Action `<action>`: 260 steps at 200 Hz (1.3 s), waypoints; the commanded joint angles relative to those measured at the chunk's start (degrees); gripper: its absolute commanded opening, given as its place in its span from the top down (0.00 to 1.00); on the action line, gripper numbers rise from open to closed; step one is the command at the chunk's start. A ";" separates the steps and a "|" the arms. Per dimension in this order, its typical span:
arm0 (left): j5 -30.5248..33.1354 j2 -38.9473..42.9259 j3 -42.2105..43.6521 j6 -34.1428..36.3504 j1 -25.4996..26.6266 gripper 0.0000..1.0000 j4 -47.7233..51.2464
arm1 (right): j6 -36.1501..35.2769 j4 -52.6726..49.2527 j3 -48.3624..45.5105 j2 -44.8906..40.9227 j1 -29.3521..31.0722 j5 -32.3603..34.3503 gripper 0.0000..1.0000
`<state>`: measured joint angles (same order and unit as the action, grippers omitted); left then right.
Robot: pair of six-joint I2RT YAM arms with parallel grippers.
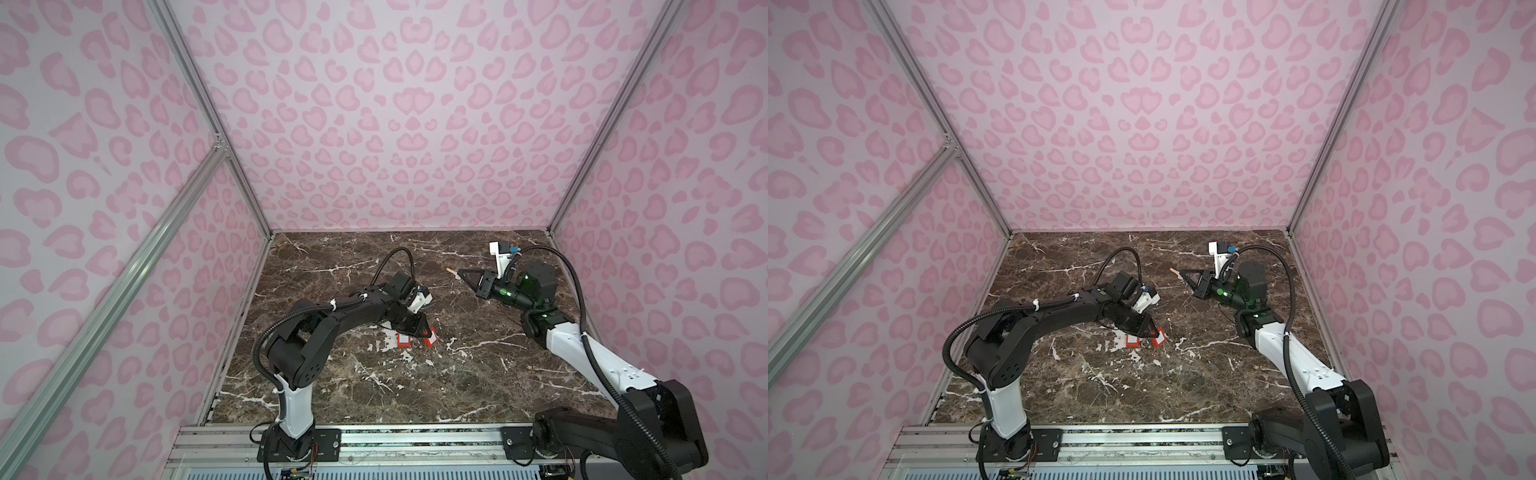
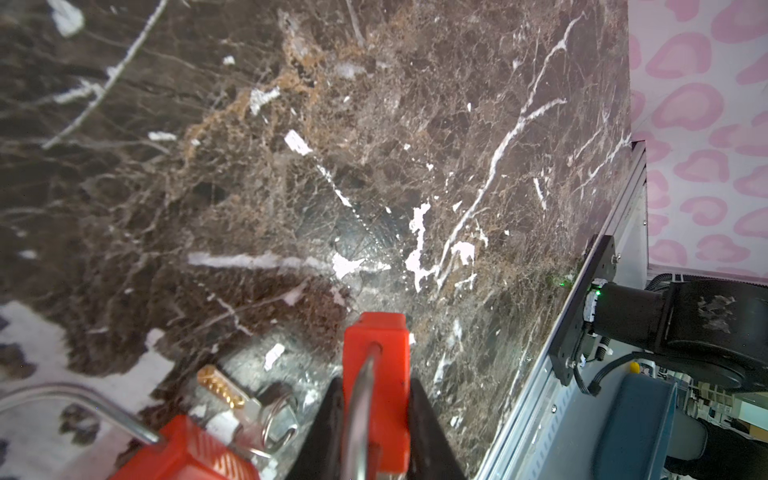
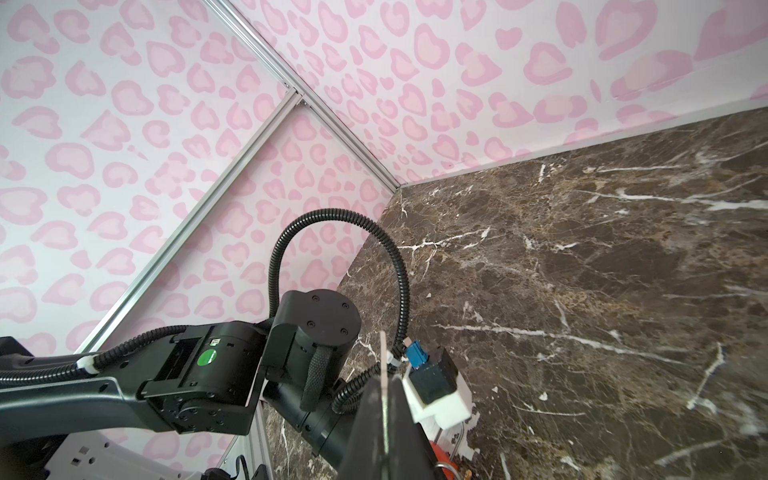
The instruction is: Lock with the key
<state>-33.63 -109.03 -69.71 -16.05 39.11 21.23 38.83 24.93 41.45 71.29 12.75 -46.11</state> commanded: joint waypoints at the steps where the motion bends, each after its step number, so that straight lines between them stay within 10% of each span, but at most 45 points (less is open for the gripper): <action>1: -1.26 -1.11 -0.76 1.03 0.09 0.91 1.00 | -0.16 0.74 -0.32 -0.16 -0.16 -0.48 1.00; 102: 2.82 -2.59 -3.48 2.31 0.04 0.53 4.64 | -0.17 0.52 -0.89 -0.27 -0.62 -0.35 1.00; 260: 5.35 -6.48 -10.41 2.19 0.08 0.49 5.55 | -0.36 0.19 -1.40 -1.07 -1.13 0.31 1.00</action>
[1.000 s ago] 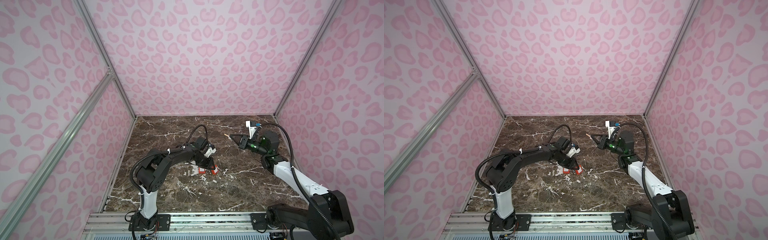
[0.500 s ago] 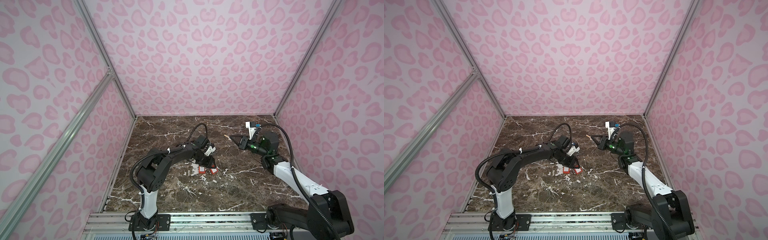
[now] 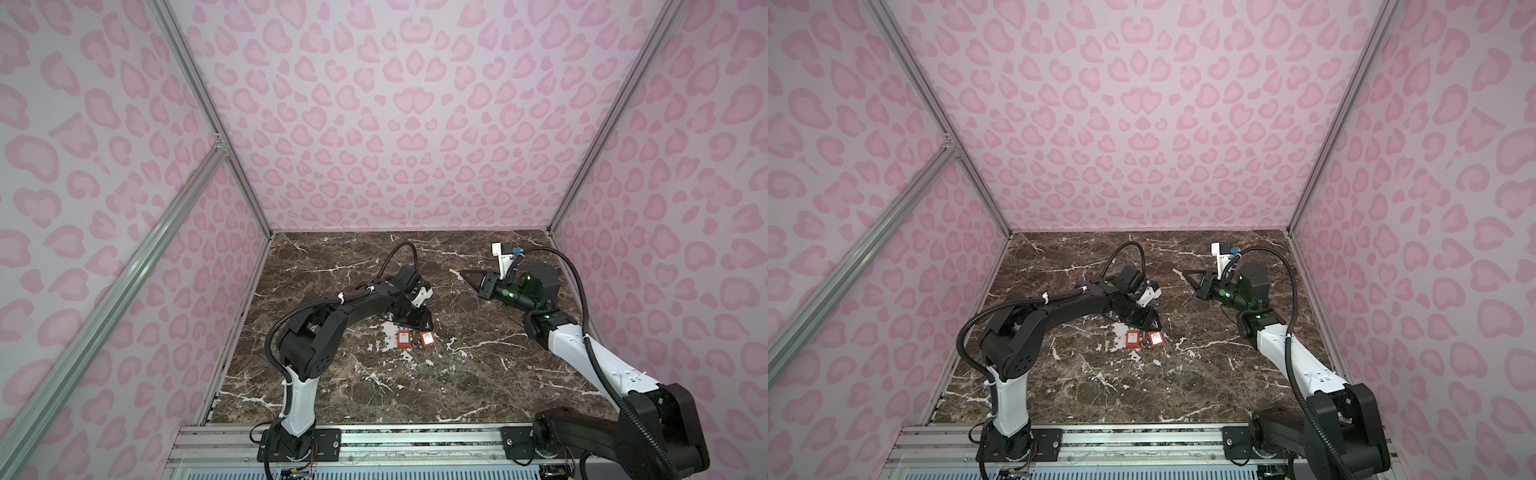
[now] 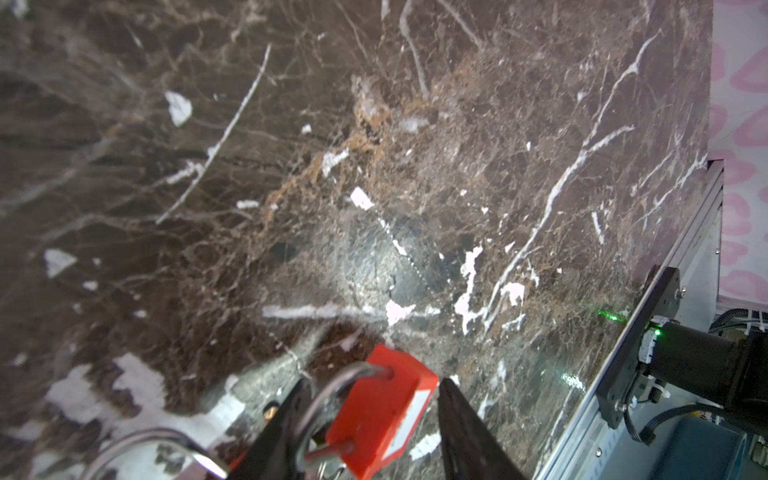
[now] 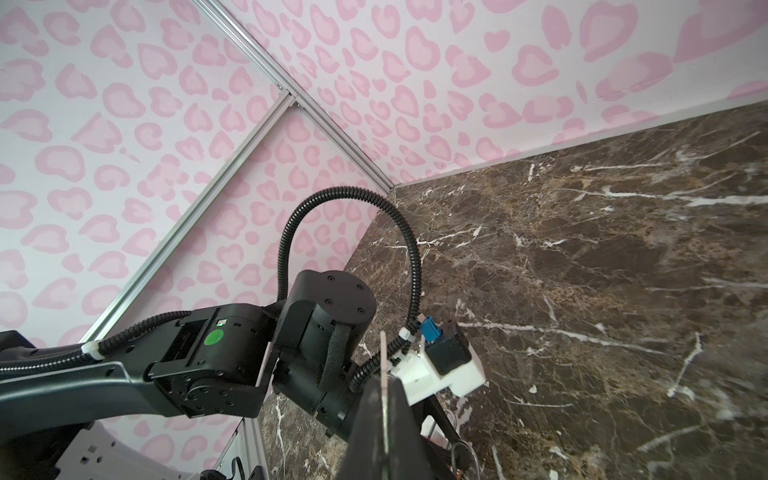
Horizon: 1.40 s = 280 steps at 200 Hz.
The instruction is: Lock with the key
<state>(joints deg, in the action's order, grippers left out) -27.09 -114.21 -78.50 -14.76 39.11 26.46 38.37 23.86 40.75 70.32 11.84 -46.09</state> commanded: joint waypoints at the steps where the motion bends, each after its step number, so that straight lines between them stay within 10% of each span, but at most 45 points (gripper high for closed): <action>1: -1.20 -1.29 -1.68 0.93 0.09 0.49 0.29 | 0.16 1.27 -0.73 -0.11 -0.18 0.29 1.00; 173: -0.61 -2.80 -4.16 0.17 0.02 0.47 -1.53 | 1.15 -1.03 -3.37 -1.32 -1.20 5.14 1.00; 280: 13.45 8.65 0.56 -5.53 -2.76 0.46 -7.23 | 21.06 -1.52 -22.09 -9.84 12.61 34.47 1.00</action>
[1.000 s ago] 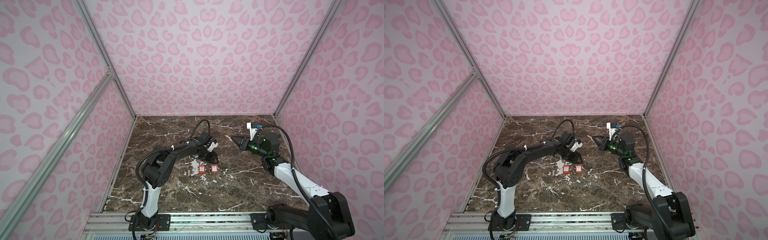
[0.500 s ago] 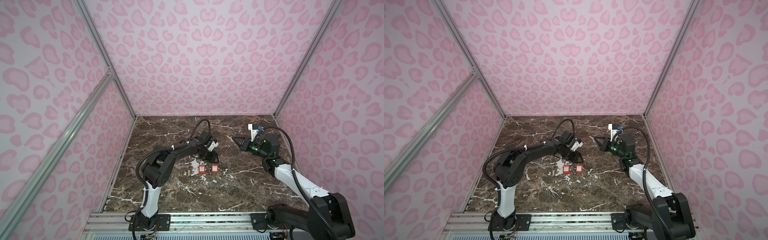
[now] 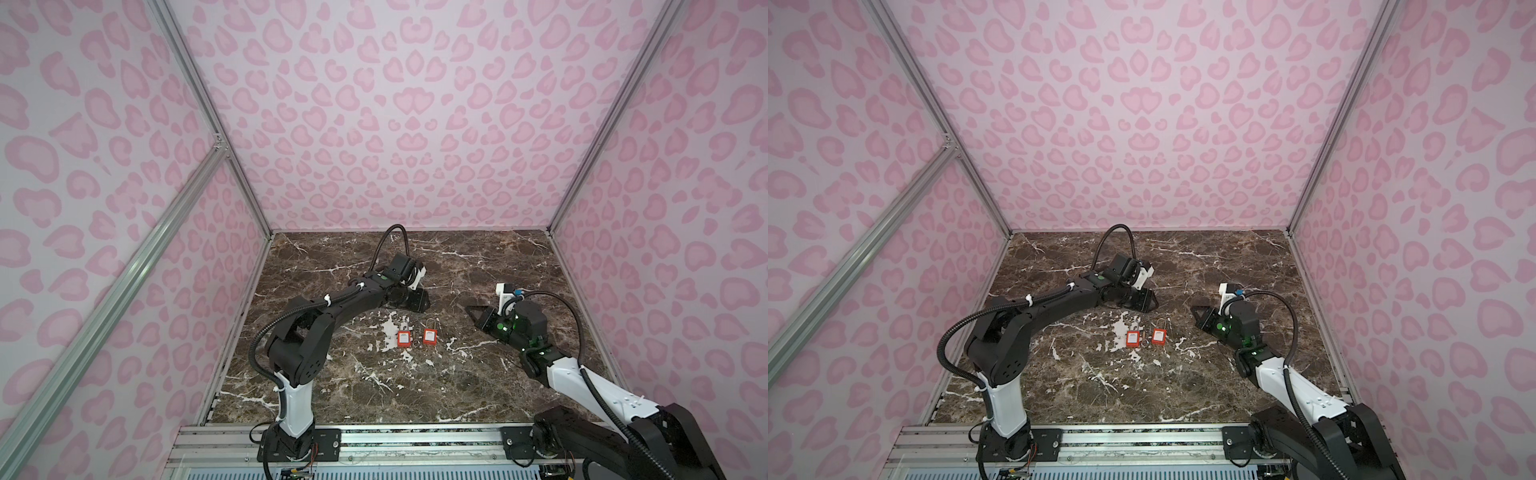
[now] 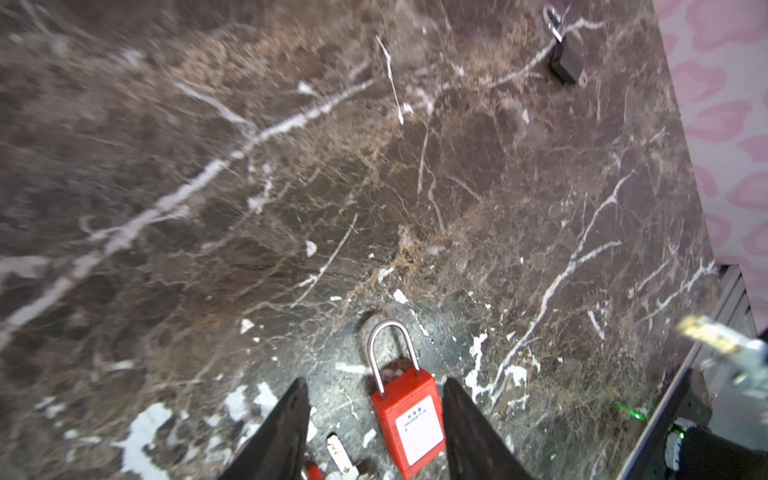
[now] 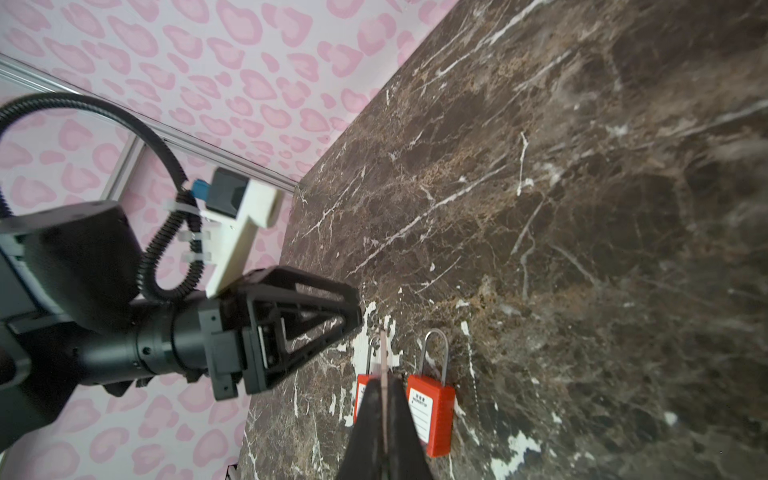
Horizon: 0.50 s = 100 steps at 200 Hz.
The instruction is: Lock with the key
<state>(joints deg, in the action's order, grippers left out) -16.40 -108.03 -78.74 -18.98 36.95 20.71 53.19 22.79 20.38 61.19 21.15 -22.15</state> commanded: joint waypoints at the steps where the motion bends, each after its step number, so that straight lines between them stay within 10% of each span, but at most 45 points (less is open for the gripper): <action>1: 2.77 2.60 0.88 -1.32 -0.62 0.46 -1.47 | 6.50 -0.46 -1.82 -0.71 3.47 10.76 1.00; 100: 2.95 7.90 7.38 -2.84 -1.45 0.46 -2.95 | 22.40 -0.57 -2.22 7.54 11.57 16.00 1.00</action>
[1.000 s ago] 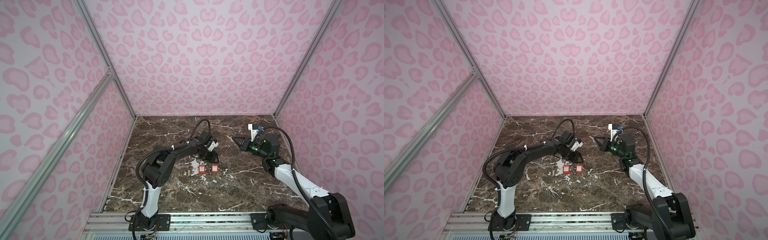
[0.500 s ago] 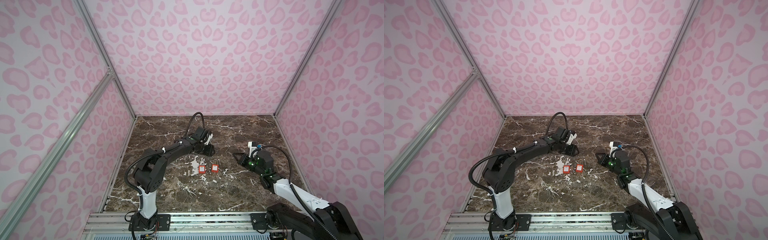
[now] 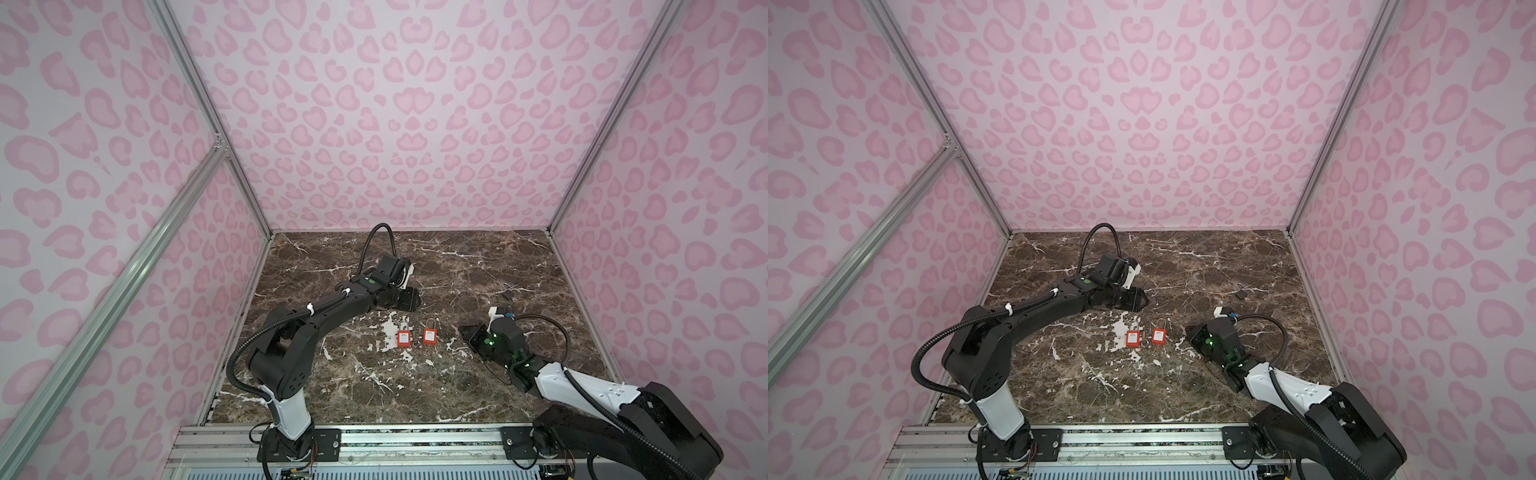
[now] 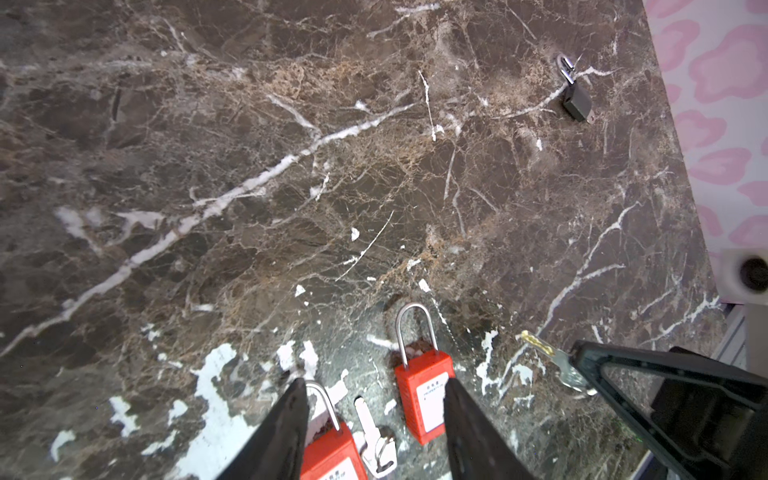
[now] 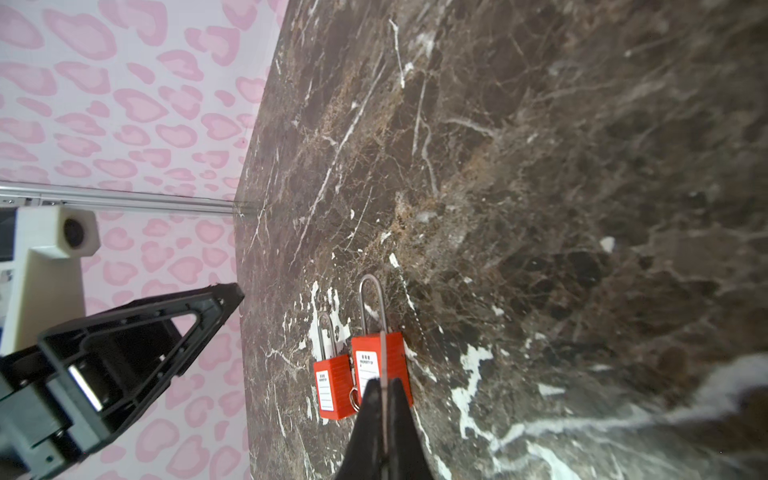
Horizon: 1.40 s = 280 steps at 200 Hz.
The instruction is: Lock with the key
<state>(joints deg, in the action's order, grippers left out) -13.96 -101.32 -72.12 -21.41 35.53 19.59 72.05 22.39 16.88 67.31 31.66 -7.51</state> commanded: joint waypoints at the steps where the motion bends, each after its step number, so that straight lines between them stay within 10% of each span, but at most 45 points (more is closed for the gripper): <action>1: 0.50 1.20 0.80 -0.44 -0.02 0.46 -1.79 | 3.62 -0.21 1.29 1.51 1.09 1.36 1.00; 280: 0.12 4.24 5.11 -0.45 -1.34 0.46 -3.44 | 8.43 7.56 3.33 15.05 6.88 6.45 1.00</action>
<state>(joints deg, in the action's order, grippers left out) -13.74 -98.13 -67.26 -21.45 34.24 17.08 81.19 29.58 20.12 80.93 38.48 -1.19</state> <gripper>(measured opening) 0.544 0.049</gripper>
